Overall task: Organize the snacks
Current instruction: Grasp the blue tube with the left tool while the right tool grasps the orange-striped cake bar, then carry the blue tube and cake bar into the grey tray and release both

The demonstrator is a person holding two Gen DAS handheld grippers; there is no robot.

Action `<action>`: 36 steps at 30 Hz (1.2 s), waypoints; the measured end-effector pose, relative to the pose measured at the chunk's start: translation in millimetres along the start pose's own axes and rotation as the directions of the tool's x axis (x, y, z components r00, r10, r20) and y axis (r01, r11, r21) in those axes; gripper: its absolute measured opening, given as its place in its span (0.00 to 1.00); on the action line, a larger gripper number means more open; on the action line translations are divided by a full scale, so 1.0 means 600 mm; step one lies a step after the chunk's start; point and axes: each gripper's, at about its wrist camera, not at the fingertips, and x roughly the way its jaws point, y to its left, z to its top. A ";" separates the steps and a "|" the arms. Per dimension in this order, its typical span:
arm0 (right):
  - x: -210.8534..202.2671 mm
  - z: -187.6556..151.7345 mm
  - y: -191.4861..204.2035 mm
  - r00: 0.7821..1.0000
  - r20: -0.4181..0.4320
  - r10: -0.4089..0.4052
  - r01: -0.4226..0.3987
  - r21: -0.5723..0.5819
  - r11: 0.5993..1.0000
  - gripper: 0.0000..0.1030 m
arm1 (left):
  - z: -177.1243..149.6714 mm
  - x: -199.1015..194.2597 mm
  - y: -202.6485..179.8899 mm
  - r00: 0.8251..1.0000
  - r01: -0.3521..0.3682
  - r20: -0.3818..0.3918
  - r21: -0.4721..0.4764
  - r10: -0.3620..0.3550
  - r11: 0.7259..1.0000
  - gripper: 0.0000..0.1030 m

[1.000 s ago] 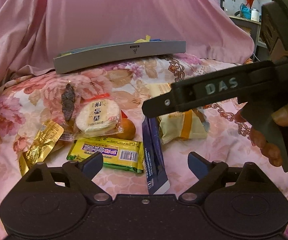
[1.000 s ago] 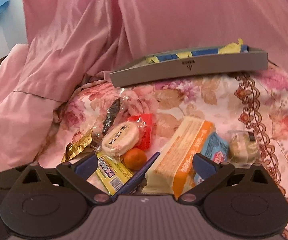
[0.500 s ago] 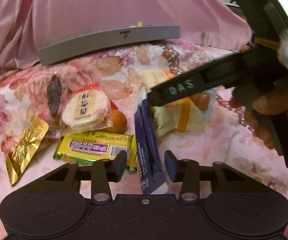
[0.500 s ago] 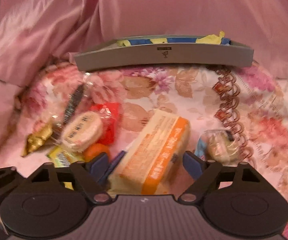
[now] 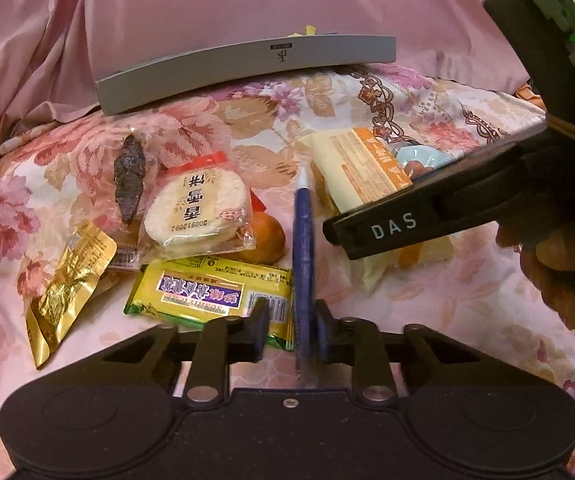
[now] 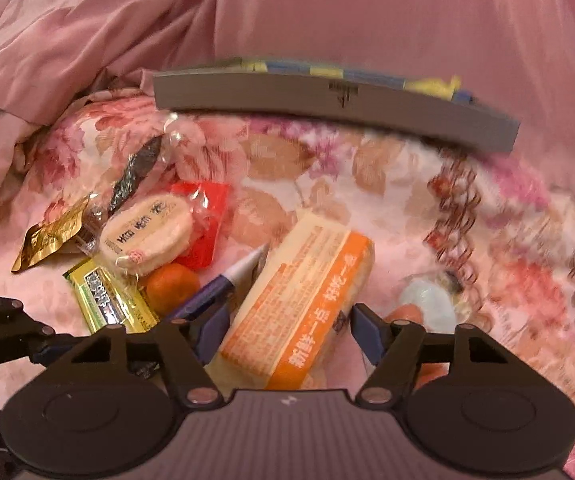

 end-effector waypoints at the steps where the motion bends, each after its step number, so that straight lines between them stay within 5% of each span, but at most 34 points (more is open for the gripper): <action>1: 0.007 -0.001 -0.006 1.000 -0.018 0.016 -0.016 0.023 1.000 0.69 | 0.000 -0.001 0.002 1.000 0.007 -0.004 -0.008 -0.007 1.000 0.14; 5: 0.015 -0.013 -0.026 0.995 -0.050 0.082 -0.076 0.112 0.991 0.61 | -0.006 -0.007 0.005 1.000 0.022 -0.007 -0.028 -0.022 0.999 0.10; 14: -0.014 -0.042 -0.031 0.988 -0.071 0.138 -0.135 0.041 0.990 0.55 | -0.032 -0.052 0.029 0.996 0.077 -0.045 -0.073 -0.080 0.994 0.09; 19: -0.040 -0.059 -0.027 0.971 -0.129 0.200 -0.205 -0.033 0.978 0.55 | -0.038 -0.049 0.036 0.995 0.068 -0.066 -0.082 -0.074 0.994 0.18; 30: -0.016 -0.080 -0.012 0.991 -0.038 0.130 -0.131 -0.024 0.991 0.62 | 0.000 0.004 0.028 0.994 0.075 -0.069 -0.076 -0.081 0.994 0.23; 36: -0.016 -0.102 -0.005 0.994 0.046 0.095 -0.092 -0.051 0.994 0.80 | 0.000 0.010 0.024 0.995 0.061 -0.074 -0.060 -0.065 0.996 0.25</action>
